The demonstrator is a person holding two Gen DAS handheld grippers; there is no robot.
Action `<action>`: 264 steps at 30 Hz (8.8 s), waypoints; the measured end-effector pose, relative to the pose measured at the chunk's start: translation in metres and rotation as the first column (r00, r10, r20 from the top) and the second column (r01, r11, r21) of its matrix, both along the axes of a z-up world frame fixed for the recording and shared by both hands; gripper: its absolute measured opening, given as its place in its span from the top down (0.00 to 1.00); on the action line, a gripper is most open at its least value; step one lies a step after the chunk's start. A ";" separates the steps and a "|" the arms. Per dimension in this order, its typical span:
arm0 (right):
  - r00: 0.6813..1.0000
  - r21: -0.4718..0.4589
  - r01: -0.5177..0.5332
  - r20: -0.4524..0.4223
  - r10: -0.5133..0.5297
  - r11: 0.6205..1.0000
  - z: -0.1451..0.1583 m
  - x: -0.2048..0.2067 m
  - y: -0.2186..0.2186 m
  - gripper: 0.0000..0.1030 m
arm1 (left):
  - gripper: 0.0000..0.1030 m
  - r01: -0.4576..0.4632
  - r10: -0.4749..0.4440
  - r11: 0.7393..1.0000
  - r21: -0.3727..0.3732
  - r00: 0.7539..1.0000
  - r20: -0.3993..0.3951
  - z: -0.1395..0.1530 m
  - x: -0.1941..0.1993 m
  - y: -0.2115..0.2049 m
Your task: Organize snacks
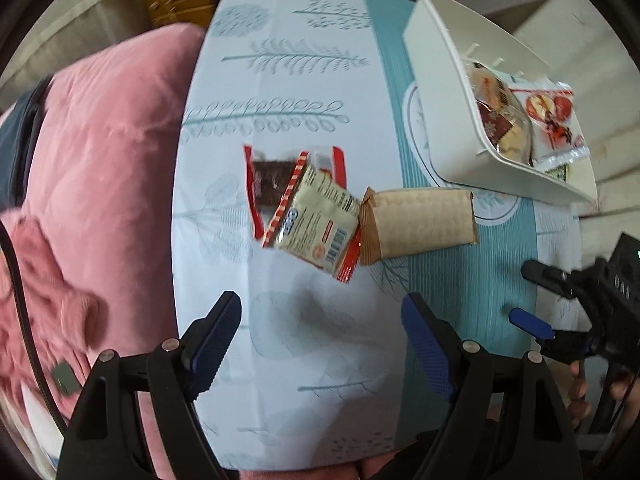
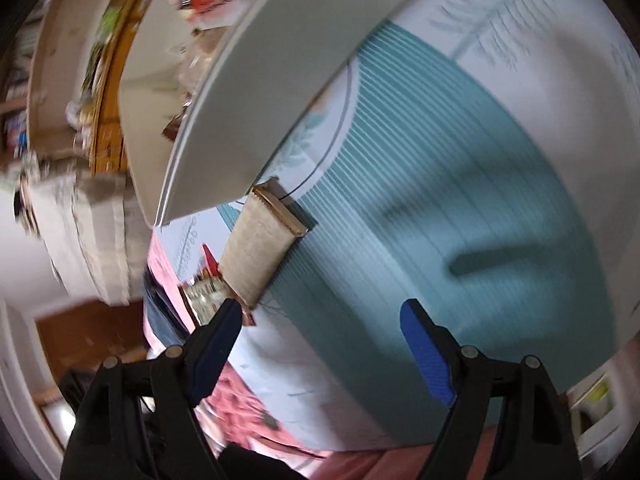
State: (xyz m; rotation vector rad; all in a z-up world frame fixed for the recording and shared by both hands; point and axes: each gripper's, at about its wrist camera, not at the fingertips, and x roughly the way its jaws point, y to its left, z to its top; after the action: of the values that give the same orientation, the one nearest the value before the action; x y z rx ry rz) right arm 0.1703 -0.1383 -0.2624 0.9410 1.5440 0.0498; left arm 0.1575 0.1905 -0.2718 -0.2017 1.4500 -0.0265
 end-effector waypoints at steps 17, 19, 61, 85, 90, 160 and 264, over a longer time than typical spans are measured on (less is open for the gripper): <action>0.980 -0.074 0.193 -0.034 -0.196 0.978 -0.010 0.014 0.064 0.21 | 0.21 0.410 -0.424 0.903 0.131 0.900 0.104 -0.035 0.024 -0.024; 0.979 -0.094 0.196 -0.042 -0.200 0.976 -0.013 0.019 0.070 0.21 | 0.21 0.427 -0.443 0.892 0.146 0.891 0.099 -0.040 0.025 -0.026; 0.998 -0.315 0.033 -0.043 -0.049 0.949 -0.017 0.052 0.089 0.91 | 0.87 0.332 -0.324 0.943 0.002 0.919 0.226 -0.043 0.019 0.010; 0.996 -0.186 0.086 -0.016 -0.090 0.979 -0.008 0.027 0.074 0.56 | 0.57 0.257 -0.257 0.966 -0.034 0.966 0.006 -0.055 -0.009 0.035; 0.991 -0.204 0.098 -0.068 -0.113 0.974 -0.018 0.044 0.089 0.47 | 0.37 0.261 -0.261 0.965 -0.024 0.964 -0.049 -0.059 -0.008 0.030; 0.997 -0.250 0.063 -0.025 -0.072 0.966 0.038 -0.010 -0.092 0.99 | 0.56 0.203 -0.206 0.979 -0.033 0.970 -0.131 0.033 0.037 -0.095; 0.891 -0.580 -0.385 -0.030 0.453 0.718 -0.008 -0.004 0.085 0.48 | 0.54 -0.068 0.070 0.997 0.035 0.995 -0.069 -0.072 0.070 0.033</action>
State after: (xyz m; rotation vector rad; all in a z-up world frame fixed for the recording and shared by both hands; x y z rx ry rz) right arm 0.1666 -0.0538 -0.2708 0.0888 1.5091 -0.0393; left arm 0.2272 0.2236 -0.3442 -0.2277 1.5119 0.0612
